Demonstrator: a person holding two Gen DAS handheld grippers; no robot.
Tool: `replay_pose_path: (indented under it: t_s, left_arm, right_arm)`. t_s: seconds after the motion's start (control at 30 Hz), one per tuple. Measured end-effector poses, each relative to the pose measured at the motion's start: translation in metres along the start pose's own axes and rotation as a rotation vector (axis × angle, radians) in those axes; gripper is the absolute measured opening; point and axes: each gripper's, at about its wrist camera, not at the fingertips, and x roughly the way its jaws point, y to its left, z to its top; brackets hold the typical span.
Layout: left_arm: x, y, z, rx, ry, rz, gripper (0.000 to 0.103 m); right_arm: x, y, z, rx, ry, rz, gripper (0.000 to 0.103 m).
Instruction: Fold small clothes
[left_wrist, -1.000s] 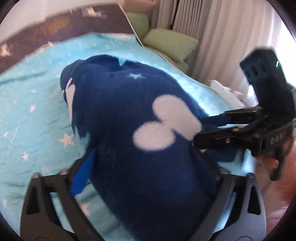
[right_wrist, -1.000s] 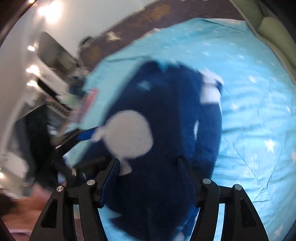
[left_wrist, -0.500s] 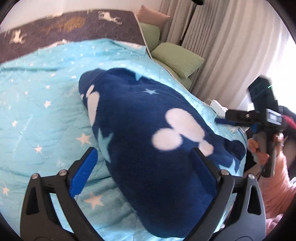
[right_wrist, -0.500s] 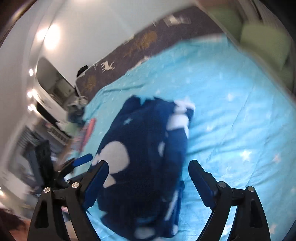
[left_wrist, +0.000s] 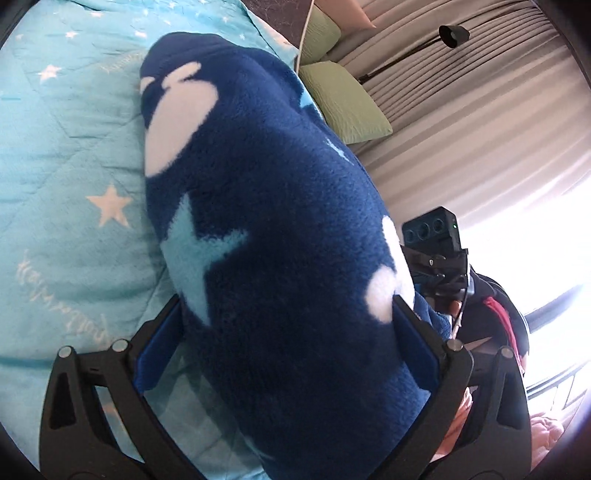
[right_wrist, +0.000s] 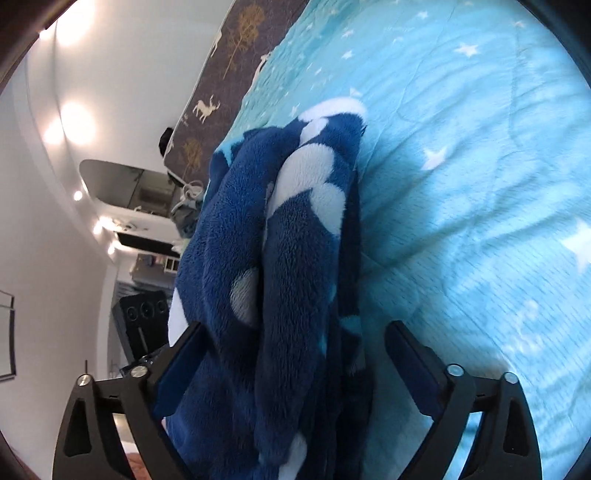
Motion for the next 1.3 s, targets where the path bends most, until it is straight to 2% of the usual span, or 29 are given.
replay_pose_path:
  t_s: [0.17,0.47,0.6,0.8,0.93,1.03,1.1,1.2,1.3]
  left_arm:
    - [0.009,0.010,0.012,-0.035,0.034,-0.050,0.103]
    - [0.011,0.012,0.017,-0.059,0.086,-0.091,0.103]
    - [0.005,0.009,0.020,-0.049,0.070,-0.076,0.103]
    - [0.004,0.023,0.027,-0.100,0.079,-0.127,0.103]
    - [0.006,0.029,0.026,-0.083,0.067,-0.129,0.103]
    - [0.015,0.035,0.024,-0.058,0.055,-0.125,0.103]
    - [0.014,0.032,0.025,-0.078,0.044,-0.089,0.102]
    - [-0.001,0.006,0.026,-0.018,-0.006,0.019,0.089]
    - [-0.021,-0.021,0.029,0.072,-0.057,0.076,0.086]
  right_arm:
    - [0.014,0.002,0.015,-0.026,0.028,0.024,0.103]
    - [0.030,0.006,0.027,-0.042,0.062,0.042,0.103]
    - [0.024,0.004,0.020,-0.044,0.061,0.040,0.103]
    - [0.025,0.006,0.017,-0.049,0.047,0.029,0.103]
    - [0.024,0.007,0.016,-0.052,0.036,0.024,0.103]
    - [0.024,0.007,0.016,-0.061,0.030,0.031,0.103]
    - [0.027,0.012,0.016,-0.079,0.008,0.022,0.103]
    - [0.028,0.028,0.013,-0.118,-0.036,-0.013,0.085]
    - [0.016,0.043,0.010,-0.154,-0.078,-0.025,0.073]
